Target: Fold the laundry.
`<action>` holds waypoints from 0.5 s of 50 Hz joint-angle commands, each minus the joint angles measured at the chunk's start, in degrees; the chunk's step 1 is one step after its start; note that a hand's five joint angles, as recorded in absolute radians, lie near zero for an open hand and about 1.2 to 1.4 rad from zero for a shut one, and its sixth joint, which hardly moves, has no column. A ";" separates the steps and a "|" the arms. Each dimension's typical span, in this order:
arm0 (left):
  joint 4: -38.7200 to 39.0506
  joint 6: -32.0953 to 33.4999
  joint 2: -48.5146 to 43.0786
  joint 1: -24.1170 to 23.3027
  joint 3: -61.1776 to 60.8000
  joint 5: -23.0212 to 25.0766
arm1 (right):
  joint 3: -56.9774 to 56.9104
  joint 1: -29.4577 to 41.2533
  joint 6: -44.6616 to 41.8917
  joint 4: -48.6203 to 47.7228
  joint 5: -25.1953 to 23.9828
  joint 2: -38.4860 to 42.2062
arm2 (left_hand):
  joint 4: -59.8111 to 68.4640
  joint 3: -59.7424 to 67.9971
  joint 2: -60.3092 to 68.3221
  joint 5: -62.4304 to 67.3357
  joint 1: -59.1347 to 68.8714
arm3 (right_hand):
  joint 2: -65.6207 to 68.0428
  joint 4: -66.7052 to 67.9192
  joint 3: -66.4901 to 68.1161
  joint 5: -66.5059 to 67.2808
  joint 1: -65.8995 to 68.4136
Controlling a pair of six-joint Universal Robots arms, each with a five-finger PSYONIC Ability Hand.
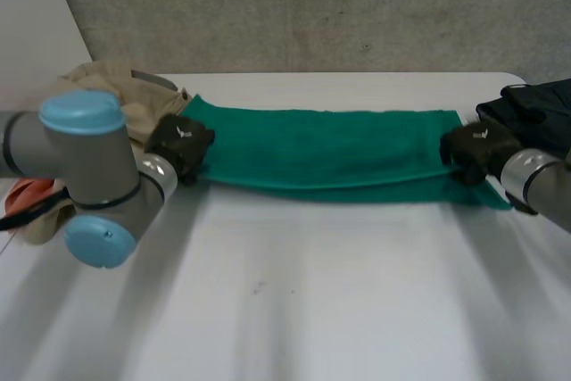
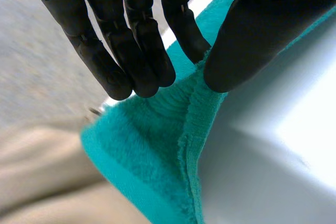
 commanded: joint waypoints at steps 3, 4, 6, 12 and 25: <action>0.13 1.30 -1.44 0.52 -0.30 0.00 | 0.07 -1.22 7.06 2.97 5.13 2.67 | 11.45 11.92 11.38 13.39 16.72 | -3.09 -4.28 -3.88 -4.76 0.10; 0.22 1.13 -0.83 0.61 -0.48 0.00 | 0.07 -1.39 8.37 3.49 6.70 2.58 | 11.45 11.92 11.38 13.39 16.72 | -9.10 -10.29 -9.89 -10.77 -5.91; 0.31 0.86 -0.21 0.52 -0.57 0.00 | 0.15 -1.48 9.43 4.02 8.29 2.49 | 11.45 11.92 11.38 13.39 16.72 | -16.71 -17.89 -17.49 -18.37 -13.51; 0.05 0.07 1.63 0.61 -1.27 -0.18 | 1.03 -1.57 9.35 4.38 12.52 2.14 | 11.45 11.92 11.38 13.39 16.72 | -15.91 -17.09 -16.70 -17.57 -12.72; -8.29 0.59 7.87 0.26 -8.65 -0.53 | 9.55 -4.55 -6.54 9.99 6.99 -8.13 | 11.45 11.92 11.38 13.39 16.72 | 12.73 11.54 11.94 11.06 15.92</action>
